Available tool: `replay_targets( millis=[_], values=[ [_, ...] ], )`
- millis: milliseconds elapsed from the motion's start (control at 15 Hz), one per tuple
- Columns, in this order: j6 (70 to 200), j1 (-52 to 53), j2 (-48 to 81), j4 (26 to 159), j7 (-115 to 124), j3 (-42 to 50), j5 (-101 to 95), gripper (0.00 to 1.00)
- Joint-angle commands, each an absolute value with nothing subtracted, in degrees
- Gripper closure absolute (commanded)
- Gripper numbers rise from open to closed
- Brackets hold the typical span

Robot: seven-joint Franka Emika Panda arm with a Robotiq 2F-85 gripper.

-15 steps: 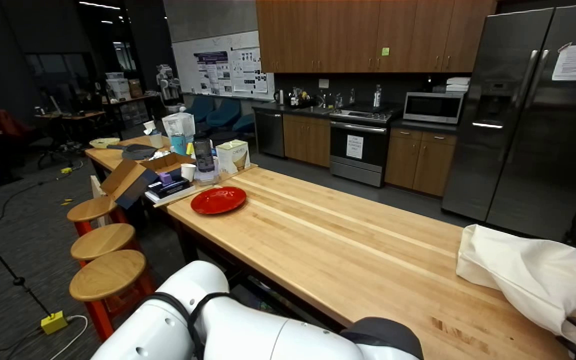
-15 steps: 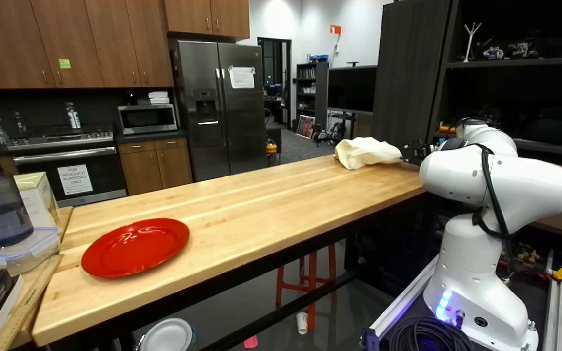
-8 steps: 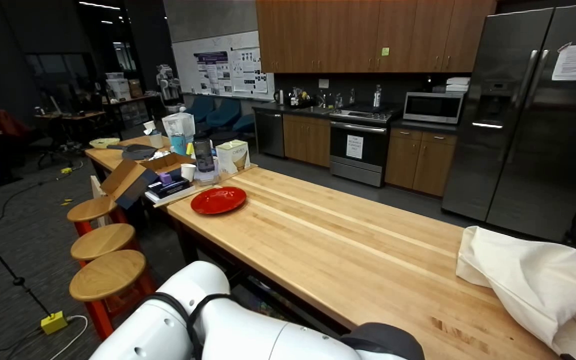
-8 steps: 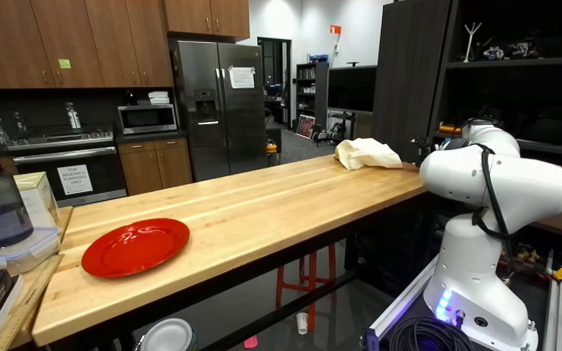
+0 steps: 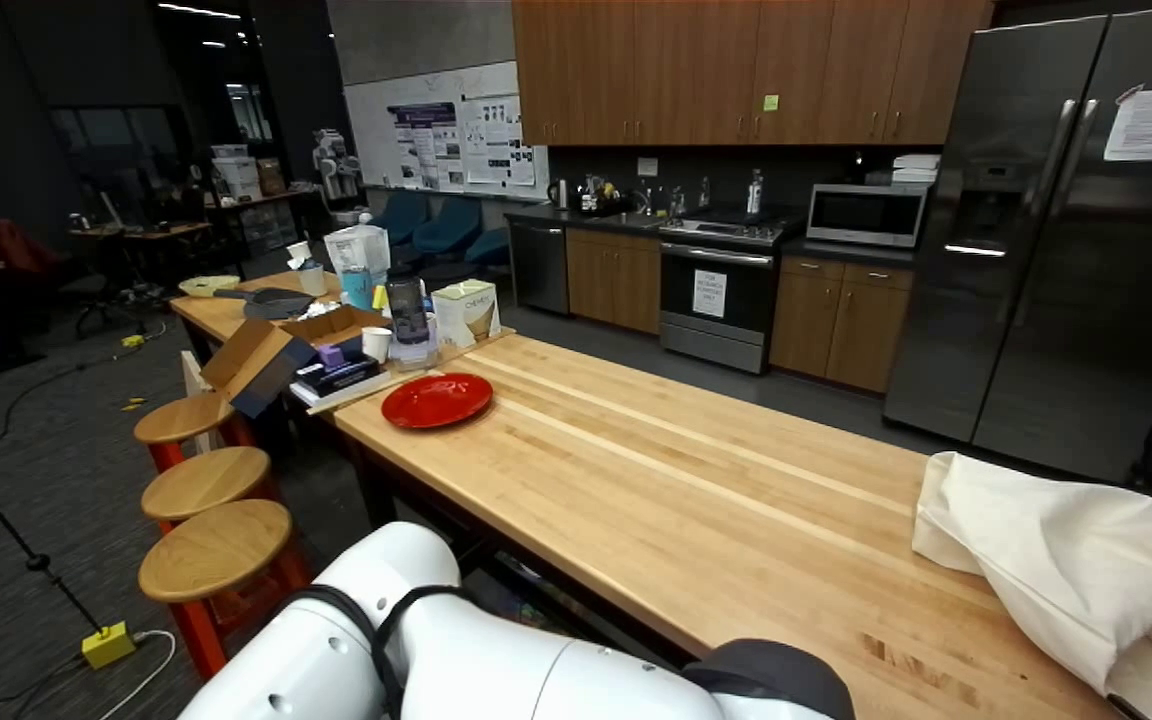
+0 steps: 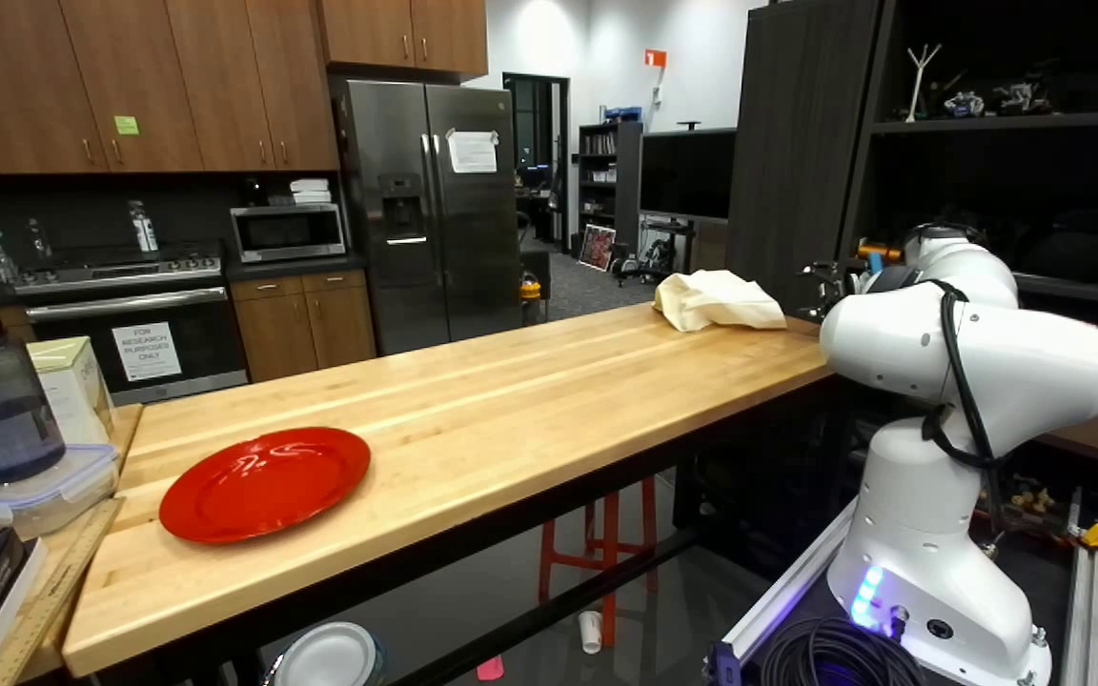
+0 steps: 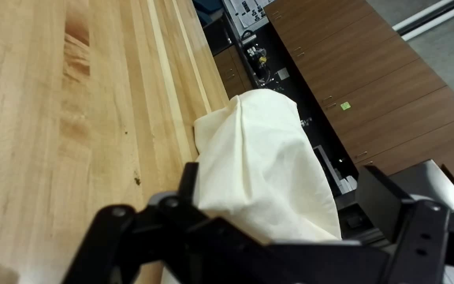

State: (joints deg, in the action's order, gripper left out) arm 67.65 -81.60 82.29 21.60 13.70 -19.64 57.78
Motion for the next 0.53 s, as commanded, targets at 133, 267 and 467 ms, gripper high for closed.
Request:
replay_targets(
  millis=[133,267,467],
  values=[
    [67.2,-81.1,82.2,21.0,15.4,-18.7,58.6,0.00],
    [66.9,-81.0,82.9,19.9,15.9,-18.7,58.7,0.00],
    [66.9,-81.0,82.9,20.0,15.9,-18.6,58.7,0.00]
  ],
)
